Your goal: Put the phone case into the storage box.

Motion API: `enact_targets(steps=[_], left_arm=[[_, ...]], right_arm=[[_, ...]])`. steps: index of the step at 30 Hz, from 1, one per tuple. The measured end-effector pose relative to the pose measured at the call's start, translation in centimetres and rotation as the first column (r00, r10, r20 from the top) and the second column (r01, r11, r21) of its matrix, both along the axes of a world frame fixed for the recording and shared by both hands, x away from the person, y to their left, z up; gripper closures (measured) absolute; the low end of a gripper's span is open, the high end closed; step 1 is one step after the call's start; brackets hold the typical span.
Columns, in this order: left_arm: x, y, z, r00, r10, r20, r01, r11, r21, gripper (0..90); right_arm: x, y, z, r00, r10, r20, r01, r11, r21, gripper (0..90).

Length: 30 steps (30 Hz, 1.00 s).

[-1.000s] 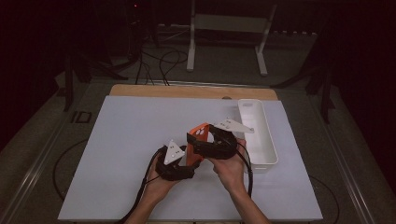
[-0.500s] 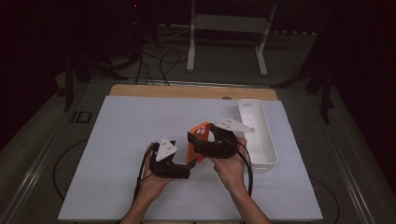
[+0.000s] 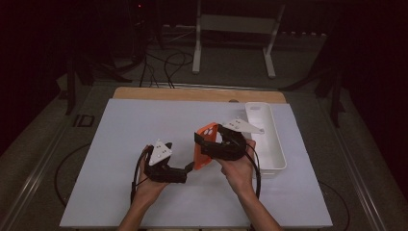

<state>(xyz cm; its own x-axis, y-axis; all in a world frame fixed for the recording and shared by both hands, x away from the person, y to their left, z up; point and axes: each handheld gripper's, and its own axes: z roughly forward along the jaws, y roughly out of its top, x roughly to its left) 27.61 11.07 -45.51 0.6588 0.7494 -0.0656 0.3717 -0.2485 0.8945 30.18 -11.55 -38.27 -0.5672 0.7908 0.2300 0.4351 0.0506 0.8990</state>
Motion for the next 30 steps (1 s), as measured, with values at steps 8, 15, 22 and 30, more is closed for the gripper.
enact_targets(steps=[8,15,22,30], left_arm=[[-0.1,1.8,0.3,0.9997,0.017,0.018,-0.017,0.9998,-0.012,0.3],[-0.3,4.1,0.3,0.9985,0.034,0.043,-0.032,0.9991,-0.028,0.3],[-0.9,6.6,-0.3,0.9962,0.068,0.056,-0.066,0.9974,-0.029,0.3],[-1.7,8.6,-1.0,0.9931,0.091,0.074,-0.088,0.9954,-0.038,0.2]], right_arm=[[0.6,-0.1,0.2,1.0,-0.008,-0.003,0.008,1.0,-0.002,16.4],[1.2,-0.6,0.5,0.9997,-0.023,-0.003,0.023,1.0,-0.003,16.4],[1.7,-0.6,1.0,0.9996,-0.028,0.008,0.028,0.999,-0.016,16.4],[2.2,-0.4,1.2,0.9993,-0.035,0.017,0.035,0.999,-0.032,16.5]])
